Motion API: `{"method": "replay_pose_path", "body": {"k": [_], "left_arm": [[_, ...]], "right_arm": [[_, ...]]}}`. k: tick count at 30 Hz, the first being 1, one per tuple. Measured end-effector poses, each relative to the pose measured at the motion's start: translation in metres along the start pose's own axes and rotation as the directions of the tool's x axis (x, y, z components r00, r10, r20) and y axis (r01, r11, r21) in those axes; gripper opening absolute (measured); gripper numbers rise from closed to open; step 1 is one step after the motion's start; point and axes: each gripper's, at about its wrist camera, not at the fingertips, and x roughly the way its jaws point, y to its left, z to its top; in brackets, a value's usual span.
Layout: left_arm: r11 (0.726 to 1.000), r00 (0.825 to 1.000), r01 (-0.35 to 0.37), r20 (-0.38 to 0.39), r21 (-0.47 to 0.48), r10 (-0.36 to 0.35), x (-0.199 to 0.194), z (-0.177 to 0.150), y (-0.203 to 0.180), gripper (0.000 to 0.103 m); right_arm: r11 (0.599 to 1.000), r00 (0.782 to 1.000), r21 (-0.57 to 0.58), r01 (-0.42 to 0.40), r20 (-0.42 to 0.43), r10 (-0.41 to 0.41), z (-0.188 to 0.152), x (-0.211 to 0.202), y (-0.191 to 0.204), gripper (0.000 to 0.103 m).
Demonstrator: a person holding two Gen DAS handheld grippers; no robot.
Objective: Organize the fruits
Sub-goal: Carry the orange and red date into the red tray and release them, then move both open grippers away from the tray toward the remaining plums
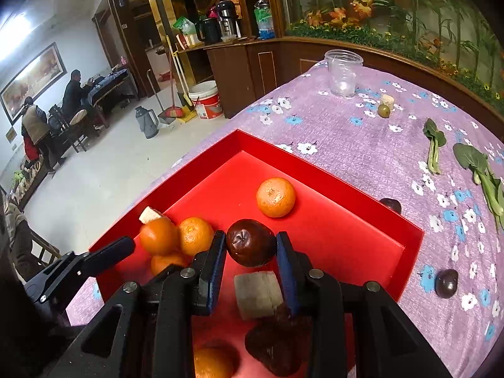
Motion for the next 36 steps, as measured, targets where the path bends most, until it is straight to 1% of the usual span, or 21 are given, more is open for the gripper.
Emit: {"method": "replay_pose_path", "body": {"k": [4, 5, 8, 9, 20, 29, 36], "left_arm": [[1.0, 1.0, -0.008, 0.002, 0.006, 0.008, -0.002, 0.0, 0.0, 0.075], [1.0, 1.0, -0.01, 0.003, 0.003, 0.01, -0.002, 0.0, 0.0, 0.077], [1.0, 1.0, -0.015, 0.0, 0.0, 0.015, -0.002, 0.0, 0.0, 0.079], [1.0, 1.0, -0.018, -0.003, 0.0, 0.018, -0.001, 0.0, 0.0, 0.079], [0.999, 0.999, -0.038, 0.0, 0.036, 0.038, -0.008, -0.001, -0.012, 0.079], [0.994, 0.997, -0.069, 0.037, 0.089, 0.066, -0.028, -0.003, -0.032, 0.08], [0.988, 0.996, -0.077, 0.063, 0.136, 0.069, -0.044, -0.006, -0.053, 0.08]], "right_arm": [[1.0, 1.0, 0.002, -0.01, -0.004, 0.01, 0.001, 0.002, 0.002, 0.036], [1.0, 1.0, 0.006, -0.015, -0.002, 0.015, 0.002, 0.002, 0.001, 0.04], [1.0, 1.0, 0.009, -0.014, 0.014, 0.014, 0.002, -0.002, 0.001, 0.055], [1.0, 1.0, 0.011, -0.014, 0.019, 0.013, 0.002, -0.004, 0.001, 0.056], [0.998, 0.999, 0.063, -0.016, 0.051, 0.012, -0.006, -0.027, -0.016, 0.056], [0.995, 0.996, 0.1, -0.014, 0.088, 0.005, -0.027, -0.057, -0.031, 0.056], [0.99, 0.993, 0.144, -0.006, 0.117, -0.011, -0.045, -0.083, -0.051, 0.058]]}}
